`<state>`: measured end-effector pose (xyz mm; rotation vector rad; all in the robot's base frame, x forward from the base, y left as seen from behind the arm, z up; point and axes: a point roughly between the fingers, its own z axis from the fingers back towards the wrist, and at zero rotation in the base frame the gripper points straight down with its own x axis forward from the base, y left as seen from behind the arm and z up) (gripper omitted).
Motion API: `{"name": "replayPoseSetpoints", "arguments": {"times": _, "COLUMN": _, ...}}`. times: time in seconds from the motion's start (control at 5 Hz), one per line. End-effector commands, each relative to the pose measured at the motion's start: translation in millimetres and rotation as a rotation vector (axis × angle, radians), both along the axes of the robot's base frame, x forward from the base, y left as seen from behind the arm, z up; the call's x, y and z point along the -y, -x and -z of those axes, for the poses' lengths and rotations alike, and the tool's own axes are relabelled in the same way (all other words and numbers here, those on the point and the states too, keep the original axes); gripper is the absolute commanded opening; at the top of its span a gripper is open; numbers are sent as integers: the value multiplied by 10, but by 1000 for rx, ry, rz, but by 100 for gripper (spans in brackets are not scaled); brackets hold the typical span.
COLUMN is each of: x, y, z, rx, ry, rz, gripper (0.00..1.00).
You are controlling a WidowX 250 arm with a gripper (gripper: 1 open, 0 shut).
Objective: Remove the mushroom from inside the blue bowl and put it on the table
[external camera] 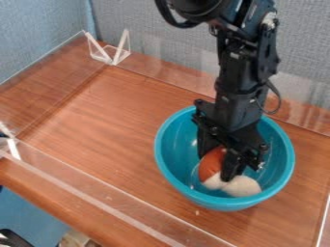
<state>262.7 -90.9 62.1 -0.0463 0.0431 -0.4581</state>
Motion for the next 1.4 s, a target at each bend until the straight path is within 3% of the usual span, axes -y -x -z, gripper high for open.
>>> {"name": "replayPoseSetpoints", "arguments": {"times": 0.0, "x": 56, "y": -18, "z": -151, "rx": 61, "ry": 11, "rz": 25, "gripper": 0}}
{"name": "replayPoseSetpoints", "arguments": {"times": 1.2, "x": 45, "y": -34, "z": -217, "rx": 124, "ry": 6, "rz": 51, "gripper": 0}}
